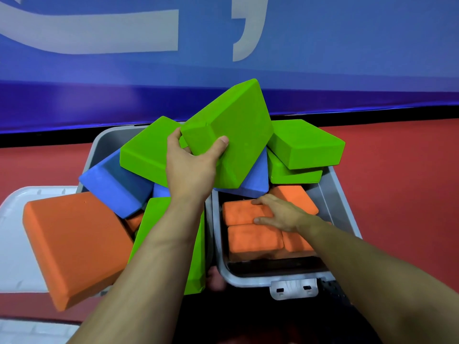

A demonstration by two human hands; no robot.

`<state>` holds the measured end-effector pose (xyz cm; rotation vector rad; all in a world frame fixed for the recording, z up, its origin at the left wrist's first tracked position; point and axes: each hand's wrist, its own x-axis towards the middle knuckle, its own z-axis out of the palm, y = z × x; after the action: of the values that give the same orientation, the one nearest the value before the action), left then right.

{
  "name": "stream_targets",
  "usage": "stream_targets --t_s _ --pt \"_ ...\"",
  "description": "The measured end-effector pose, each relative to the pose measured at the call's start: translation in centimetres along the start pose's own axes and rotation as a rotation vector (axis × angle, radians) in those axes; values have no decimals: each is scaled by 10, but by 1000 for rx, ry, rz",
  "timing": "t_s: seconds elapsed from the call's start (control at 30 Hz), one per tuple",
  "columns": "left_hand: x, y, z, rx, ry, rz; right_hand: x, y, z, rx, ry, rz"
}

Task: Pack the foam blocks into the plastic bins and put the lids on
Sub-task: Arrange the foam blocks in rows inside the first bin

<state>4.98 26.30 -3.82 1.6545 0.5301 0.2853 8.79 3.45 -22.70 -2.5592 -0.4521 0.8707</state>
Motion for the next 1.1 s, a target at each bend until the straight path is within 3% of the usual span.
stream_targets --t_s 0.07,0.3,0.37,0.5,0.53,0.7,0.87,1.1 --pt "-2 1 1 -5 -13 4 -1 4 0 -52 -42 12" --pt "-9 9 4 -71 -63 35 -55 -14 -33 115 23 74" --pt "-11 11 7 -101 -95 41 -79 -24 -50 346 124 113" --pt "-24 13 19 -181 -162 -50 -142 -59 -84 1080 313 272" --pt "-29 13 23 -202 -172 -92 -156 -67 -89 1138 333 262" --pt "-59 13 43 -447 -292 -415 -189 -95 -104 1054 393 210" --pt "-76 9 60 -616 -459 -511 -202 -105 -113 1146 393 168" --pt "-41 0 64 -565 -260 -415 -187 -97 -120 1007 544 244"
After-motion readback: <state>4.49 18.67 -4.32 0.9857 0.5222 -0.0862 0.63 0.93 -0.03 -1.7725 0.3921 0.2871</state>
